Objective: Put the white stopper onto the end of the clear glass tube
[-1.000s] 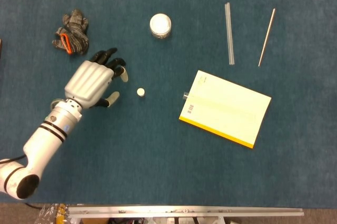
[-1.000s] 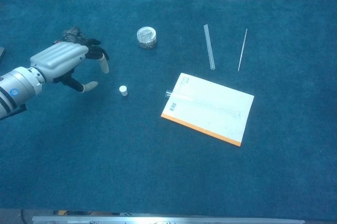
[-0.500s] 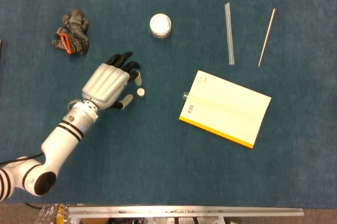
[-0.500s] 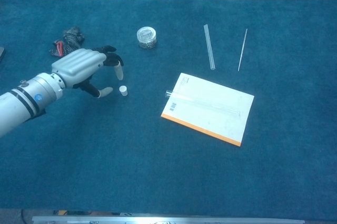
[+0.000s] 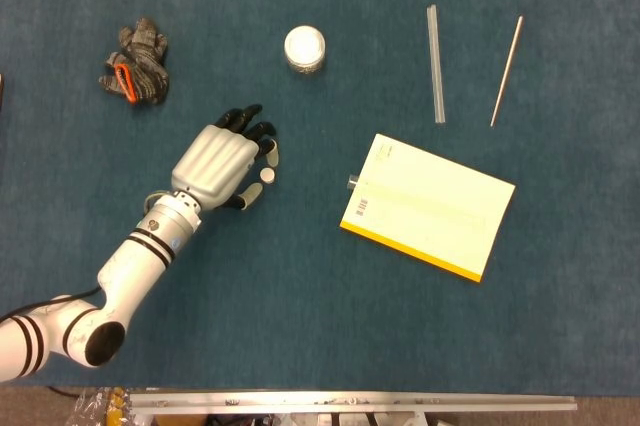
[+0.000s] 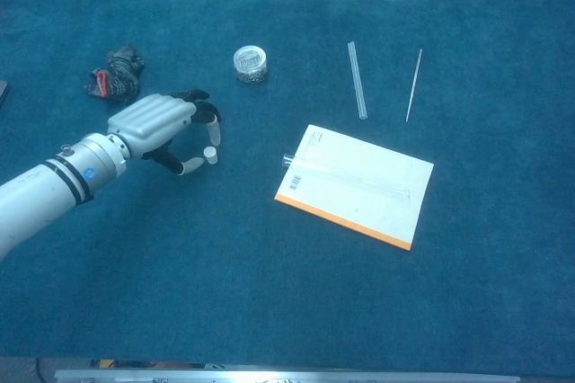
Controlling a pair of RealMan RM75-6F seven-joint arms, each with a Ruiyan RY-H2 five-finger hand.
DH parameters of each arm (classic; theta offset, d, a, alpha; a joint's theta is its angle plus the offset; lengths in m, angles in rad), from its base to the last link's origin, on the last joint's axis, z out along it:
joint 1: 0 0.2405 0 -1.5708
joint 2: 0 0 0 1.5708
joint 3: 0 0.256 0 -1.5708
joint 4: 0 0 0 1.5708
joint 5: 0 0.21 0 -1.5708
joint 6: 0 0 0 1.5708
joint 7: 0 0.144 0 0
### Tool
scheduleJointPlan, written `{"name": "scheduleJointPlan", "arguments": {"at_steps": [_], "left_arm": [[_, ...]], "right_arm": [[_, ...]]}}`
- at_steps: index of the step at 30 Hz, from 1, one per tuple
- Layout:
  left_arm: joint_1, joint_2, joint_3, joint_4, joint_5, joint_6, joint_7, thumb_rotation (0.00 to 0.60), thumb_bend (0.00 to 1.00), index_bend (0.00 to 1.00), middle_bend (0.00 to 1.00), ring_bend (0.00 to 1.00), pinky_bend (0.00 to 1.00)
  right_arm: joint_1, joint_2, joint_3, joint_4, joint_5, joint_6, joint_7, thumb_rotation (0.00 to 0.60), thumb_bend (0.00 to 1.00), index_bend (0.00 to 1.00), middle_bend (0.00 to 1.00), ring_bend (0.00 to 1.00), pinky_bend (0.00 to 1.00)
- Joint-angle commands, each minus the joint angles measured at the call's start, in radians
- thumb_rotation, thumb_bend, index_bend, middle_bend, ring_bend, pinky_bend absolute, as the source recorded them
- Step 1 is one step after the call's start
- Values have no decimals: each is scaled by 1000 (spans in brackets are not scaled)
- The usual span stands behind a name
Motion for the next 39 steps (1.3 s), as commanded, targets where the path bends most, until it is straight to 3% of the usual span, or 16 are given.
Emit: {"name": "scheduleJointPlan", "arguments": {"at_steps": [1, 39], "left_arm": [[-2, -5, 0, 3, 0, 3, -4, 600, 338, 397, 207, 36, 80], [-23, -47, 8, 72, -9, -5, -57, 600, 339, 464, 231, 36, 81]], "right_arm": [[0, 1, 0, 0, 0, 0, 2, 600, 291, 171, 138, 21, 210], [-11, 2, 2, -5, 12, 16, -13, 600, 290, 194, 138, 21, 210]]}}
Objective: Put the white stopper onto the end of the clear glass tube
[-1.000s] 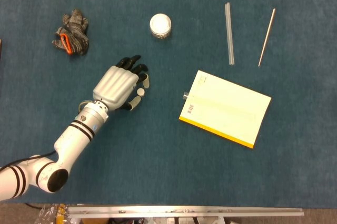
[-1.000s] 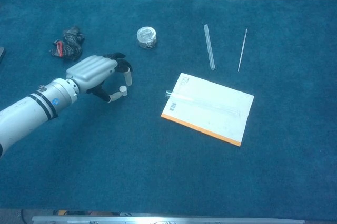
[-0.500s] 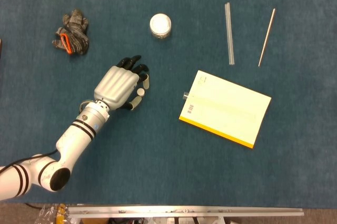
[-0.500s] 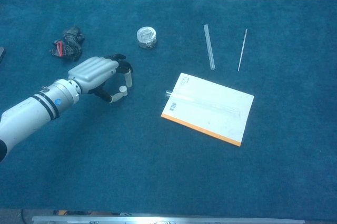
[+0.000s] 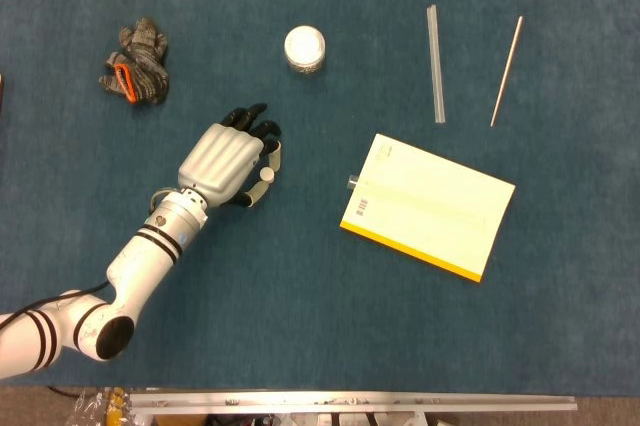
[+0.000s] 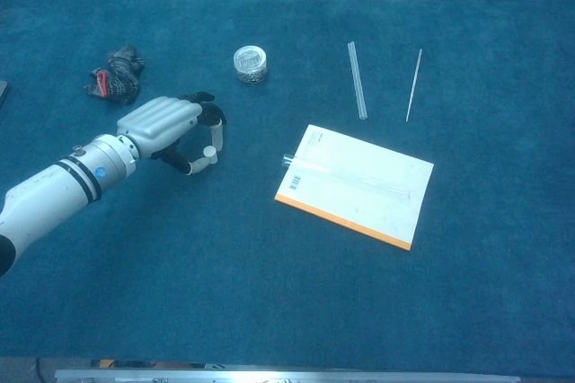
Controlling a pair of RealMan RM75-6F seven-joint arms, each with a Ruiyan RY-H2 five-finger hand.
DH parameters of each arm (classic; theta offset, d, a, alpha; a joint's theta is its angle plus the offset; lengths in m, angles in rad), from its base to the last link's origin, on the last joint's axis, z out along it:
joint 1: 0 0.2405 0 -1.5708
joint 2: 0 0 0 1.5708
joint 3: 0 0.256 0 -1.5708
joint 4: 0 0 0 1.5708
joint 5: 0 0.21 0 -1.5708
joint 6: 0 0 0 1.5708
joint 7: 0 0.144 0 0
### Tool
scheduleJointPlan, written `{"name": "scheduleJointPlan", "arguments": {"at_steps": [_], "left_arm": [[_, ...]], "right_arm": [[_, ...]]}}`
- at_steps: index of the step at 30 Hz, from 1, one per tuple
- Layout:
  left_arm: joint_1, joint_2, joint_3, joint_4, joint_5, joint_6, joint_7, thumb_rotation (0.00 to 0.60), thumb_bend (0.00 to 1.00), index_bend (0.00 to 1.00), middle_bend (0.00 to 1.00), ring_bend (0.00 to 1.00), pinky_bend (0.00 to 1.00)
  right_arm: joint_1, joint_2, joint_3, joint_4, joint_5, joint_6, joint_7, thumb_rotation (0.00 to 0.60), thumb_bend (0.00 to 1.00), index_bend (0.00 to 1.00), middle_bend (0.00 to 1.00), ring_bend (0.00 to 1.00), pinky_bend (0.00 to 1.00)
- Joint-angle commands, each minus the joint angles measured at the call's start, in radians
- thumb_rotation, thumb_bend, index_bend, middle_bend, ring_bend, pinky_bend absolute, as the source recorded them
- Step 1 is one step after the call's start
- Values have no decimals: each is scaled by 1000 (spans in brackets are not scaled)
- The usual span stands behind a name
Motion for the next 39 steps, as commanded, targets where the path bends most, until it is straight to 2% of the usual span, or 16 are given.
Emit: {"name": "scheduleJointPlan", "arguments": {"at_steps": [1, 9, 16, 23, 32, 39], "left_arm": [[0, 0, 1, 4, 4, 2, -7, 600, 338, 467, 234, 36, 80], [13, 54, -2, -28, 30, 41, -34, 600, 338, 485, 269, 37, 80], [46, 159, 2, -110, 60, 106, -40, 600, 338, 485, 271, 37, 80], [94, 283, 30, -211, 110, 179, -51, 600, 339, 485, 271, 37, 80], [130, 385, 63, -295, 177, 234, -40, 600, 339, 485, 271, 37, 80], [152, 435, 83, -340, 219, 260, -41, 600, 339, 485, 271, 37, 80]], "right_arm": [[0, 0, 0, -1, 1, -1, -2, 600, 291, 194, 138, 21, 210], [7, -3, -2, -10, 0, -11, -31, 600, 290, 213, 138, 21, 210], [26, -29, -20, -21, -5, -54, -71, 600, 291, 235, 139, 21, 210], [67, -90, -22, -51, 1, -103, -173, 600, 289, 281, 163, 21, 210], [142, -173, -3, -86, 100, -197, -328, 600, 237, 329, 177, 21, 210], [222, -259, 16, -111, 225, -272, -460, 600, 223, 361, 179, 21, 210]]}}
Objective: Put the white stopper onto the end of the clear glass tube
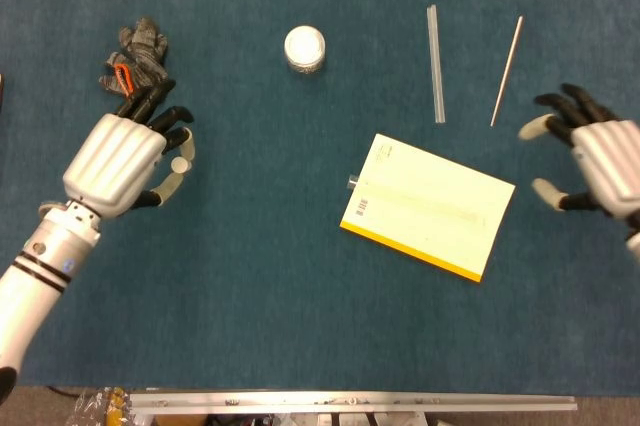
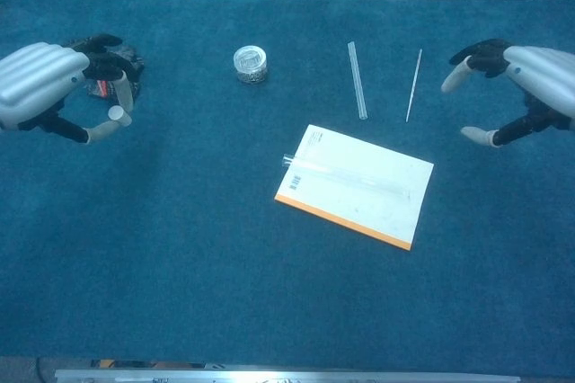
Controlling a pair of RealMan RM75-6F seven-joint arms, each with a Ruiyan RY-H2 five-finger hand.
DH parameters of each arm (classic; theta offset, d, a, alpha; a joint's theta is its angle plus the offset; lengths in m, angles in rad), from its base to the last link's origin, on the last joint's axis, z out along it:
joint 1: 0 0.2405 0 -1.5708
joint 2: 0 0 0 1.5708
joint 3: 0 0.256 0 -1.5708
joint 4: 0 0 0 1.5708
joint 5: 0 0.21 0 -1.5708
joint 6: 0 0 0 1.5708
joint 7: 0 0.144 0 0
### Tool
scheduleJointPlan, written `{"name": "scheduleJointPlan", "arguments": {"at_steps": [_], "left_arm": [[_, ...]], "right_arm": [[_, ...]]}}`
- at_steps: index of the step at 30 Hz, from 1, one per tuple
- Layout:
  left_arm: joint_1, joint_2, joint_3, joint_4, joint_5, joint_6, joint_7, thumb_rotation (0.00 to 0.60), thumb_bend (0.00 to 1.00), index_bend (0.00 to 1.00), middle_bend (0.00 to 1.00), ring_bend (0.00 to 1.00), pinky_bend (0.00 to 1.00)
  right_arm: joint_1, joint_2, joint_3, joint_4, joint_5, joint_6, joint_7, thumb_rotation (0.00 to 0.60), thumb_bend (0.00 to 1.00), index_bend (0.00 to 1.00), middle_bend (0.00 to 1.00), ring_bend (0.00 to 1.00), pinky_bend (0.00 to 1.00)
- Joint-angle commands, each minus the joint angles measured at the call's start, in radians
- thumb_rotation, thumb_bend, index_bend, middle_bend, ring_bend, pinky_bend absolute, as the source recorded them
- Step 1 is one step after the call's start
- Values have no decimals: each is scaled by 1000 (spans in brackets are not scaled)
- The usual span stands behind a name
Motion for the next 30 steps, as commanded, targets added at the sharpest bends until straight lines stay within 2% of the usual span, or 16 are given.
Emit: {"name": "scheduleJointPlan", "arguments": {"at_steps": [1, 13, 23, 30], "left_arm": [[9, 12, 7, -11, 15, 10, 0, 600, 339, 485, 271, 37, 80], [30, 45, 19, -34, 63, 35, -16, 600, 338, 485, 271, 37, 80], [42, 62, 24, -35, 92, 49, -38, 600, 339, 485, 270, 37, 80], [48, 66, 26, -30, 108, 54, -55, 600, 338, 485, 270, 37, 80]], "right_arm": [[45, -55, 9, -11, 55, -34, -73, 600, 222, 363, 180, 21, 210], [186, -273, 15, 53, 264, -48, -343, 600, 217, 380, 184, 21, 210], [267, -399, 9, 115, 359, -31, -455, 600, 215, 382, 184, 21, 210], [303, -466, -13, 180, 398, -20, -508, 600, 214, 396, 184, 21, 210]]}}
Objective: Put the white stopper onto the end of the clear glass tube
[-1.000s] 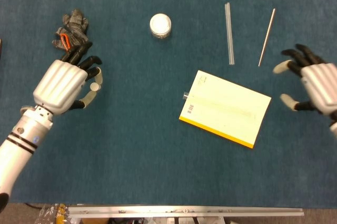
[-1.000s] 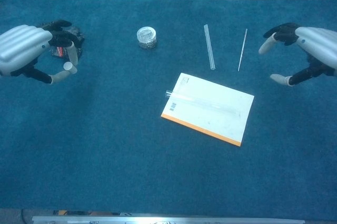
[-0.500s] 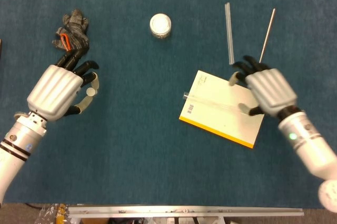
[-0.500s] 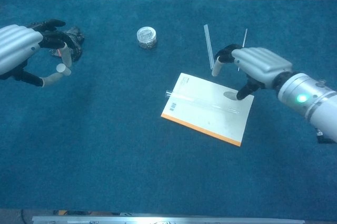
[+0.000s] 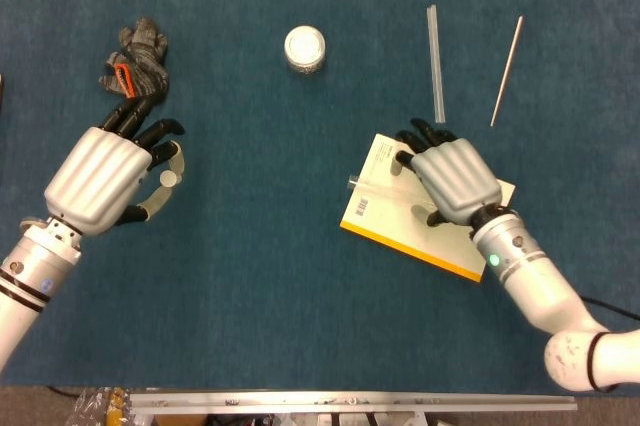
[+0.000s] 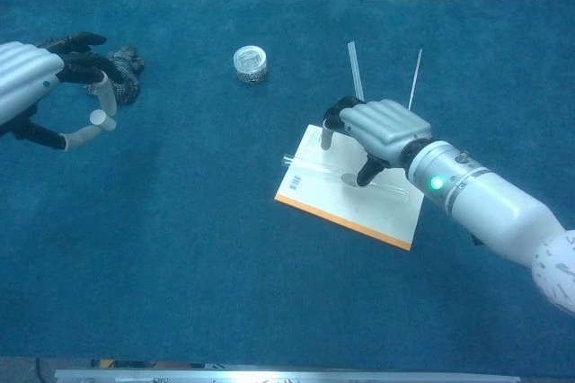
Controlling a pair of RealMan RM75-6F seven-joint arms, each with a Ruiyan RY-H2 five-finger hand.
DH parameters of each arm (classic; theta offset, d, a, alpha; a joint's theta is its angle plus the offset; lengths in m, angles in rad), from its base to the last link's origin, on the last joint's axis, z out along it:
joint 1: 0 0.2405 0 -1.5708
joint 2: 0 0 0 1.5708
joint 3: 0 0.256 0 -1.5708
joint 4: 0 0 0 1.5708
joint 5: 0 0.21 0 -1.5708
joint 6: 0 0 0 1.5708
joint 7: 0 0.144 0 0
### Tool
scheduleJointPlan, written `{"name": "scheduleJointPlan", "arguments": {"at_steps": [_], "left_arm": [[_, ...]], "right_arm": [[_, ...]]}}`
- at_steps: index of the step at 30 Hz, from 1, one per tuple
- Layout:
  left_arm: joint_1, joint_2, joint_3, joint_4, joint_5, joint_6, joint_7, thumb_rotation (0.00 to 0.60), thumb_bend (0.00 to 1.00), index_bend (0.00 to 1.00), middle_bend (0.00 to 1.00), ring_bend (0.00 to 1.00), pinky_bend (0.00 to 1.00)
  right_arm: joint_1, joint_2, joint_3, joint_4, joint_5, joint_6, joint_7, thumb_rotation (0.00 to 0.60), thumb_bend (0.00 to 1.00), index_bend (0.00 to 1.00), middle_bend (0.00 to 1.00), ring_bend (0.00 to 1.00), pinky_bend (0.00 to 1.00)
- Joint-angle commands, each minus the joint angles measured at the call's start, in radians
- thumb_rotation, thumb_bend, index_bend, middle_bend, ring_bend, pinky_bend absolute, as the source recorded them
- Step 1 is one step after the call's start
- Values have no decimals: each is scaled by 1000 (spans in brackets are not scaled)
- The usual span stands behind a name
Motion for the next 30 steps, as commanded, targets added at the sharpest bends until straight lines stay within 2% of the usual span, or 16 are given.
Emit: {"name": "scheduleJointPlan", "arguments": {"at_steps": [1, 7, 23, 30], "left_arm": [[2, 2, 1, 2, 5, 1, -4, 600, 338, 485, 270, 37, 80], [6, 8, 1, 2, 17, 7, -15, 600, 339, 485, 269, 37, 81], [7, 4, -3, 4, 21, -6, -23, 600, 339, 485, 266, 37, 80], [7, 2, -6, 6, 21, -9, -25, 600, 339, 485, 264, 37, 81]], "right_arm": [[13, -23, -11, 23, 18, 4, -16, 600, 214, 400, 184, 21, 210], [23, -41, -26, 44, 23, 9, -18, 600, 214, 416, 187, 21, 210], [35, -14, -54, 29, 48, 28, -35, 600, 224, 452, 193, 22, 210], [42, -11, -54, 30, 61, 29, -37, 600, 306, 466, 193, 21, 210]]}}
